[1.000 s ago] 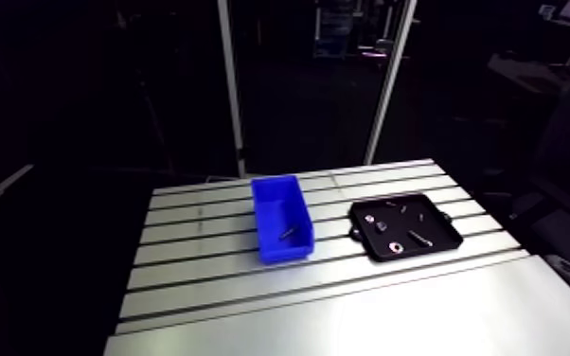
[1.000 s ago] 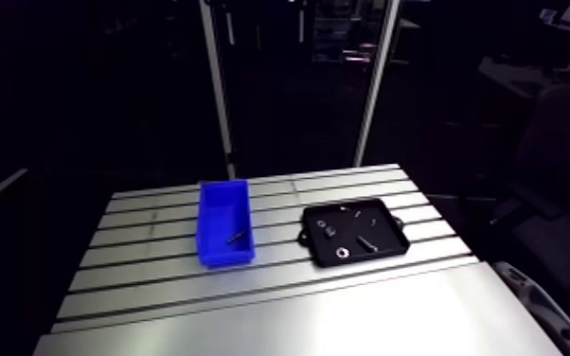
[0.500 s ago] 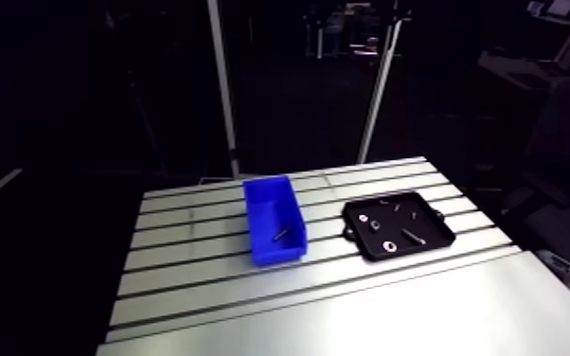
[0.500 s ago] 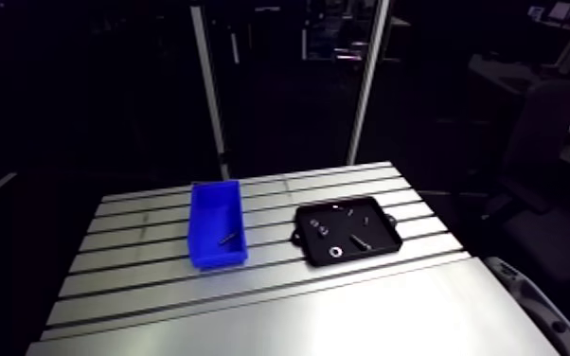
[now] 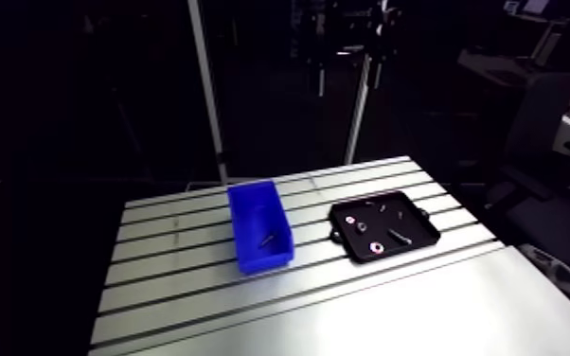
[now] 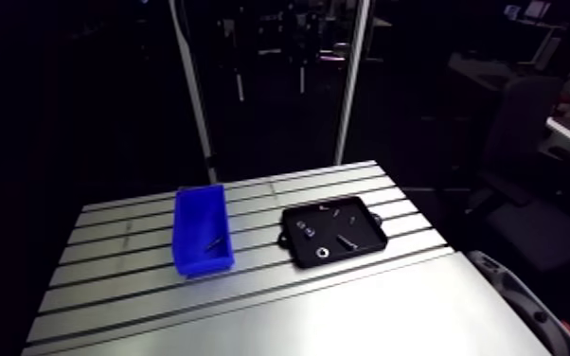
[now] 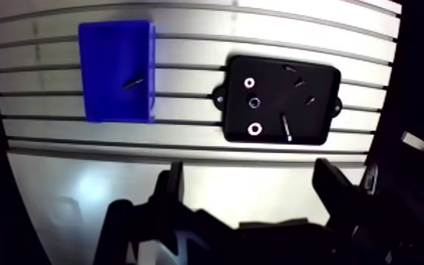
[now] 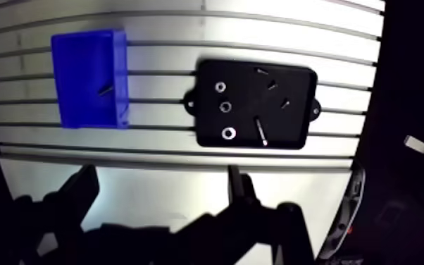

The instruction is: Pick up the M10 bolt from the tray and put it into the blue bin.

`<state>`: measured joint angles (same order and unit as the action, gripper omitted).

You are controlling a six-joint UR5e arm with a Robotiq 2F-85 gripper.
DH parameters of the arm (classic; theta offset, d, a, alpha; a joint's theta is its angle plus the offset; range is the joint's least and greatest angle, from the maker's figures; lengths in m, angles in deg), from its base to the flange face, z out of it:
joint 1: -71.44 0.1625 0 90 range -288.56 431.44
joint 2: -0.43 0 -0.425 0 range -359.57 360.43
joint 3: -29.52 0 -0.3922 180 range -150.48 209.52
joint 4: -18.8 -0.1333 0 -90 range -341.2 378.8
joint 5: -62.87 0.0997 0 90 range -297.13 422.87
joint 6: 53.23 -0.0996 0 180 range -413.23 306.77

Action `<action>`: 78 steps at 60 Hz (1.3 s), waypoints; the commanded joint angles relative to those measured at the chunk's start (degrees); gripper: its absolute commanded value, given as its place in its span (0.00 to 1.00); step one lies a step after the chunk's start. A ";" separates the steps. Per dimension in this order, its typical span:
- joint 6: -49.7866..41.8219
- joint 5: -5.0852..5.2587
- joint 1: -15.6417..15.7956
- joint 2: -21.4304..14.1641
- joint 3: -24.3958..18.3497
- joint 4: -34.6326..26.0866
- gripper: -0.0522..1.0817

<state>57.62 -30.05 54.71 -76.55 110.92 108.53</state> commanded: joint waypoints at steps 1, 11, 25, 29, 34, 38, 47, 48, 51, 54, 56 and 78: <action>9.46 0.07 -2.67 -0.31 4.14 4.04 0.05; 15.05 -0.28 -4.27 -0.40 7.53 7.21 0.06; 21.99 -0.11 -6.44 -0.74 12.03 10.08 0.06; 23.55 -0.19 -6.95 -0.84 13.60 12.50 0.06; 25.64 -0.21 -7.94 -0.99 15.90 15.12 0.06; 28.20 -0.11 -8.55 -1.34 17.71 16.63 0.06; 33.18 -0.11 -9.52 -1.89 21.45 20.14 0.06; 33.18 -0.11 -9.52 -1.89 21.45 20.14 0.06; 33.51 -0.11 -10.36 -1.89 22.60 22.20 0.06; 33.68 -0.03 -11.32 -1.89 23.93 24.47 0.06; 34.00 -0.02 -11.69 -1.89 24.39 25.54 0.06; 38.08 0.33 -14.91 -0.86 27.53 28.70 0.14</action>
<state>94.10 -29.99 41.50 -78.13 137.01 135.79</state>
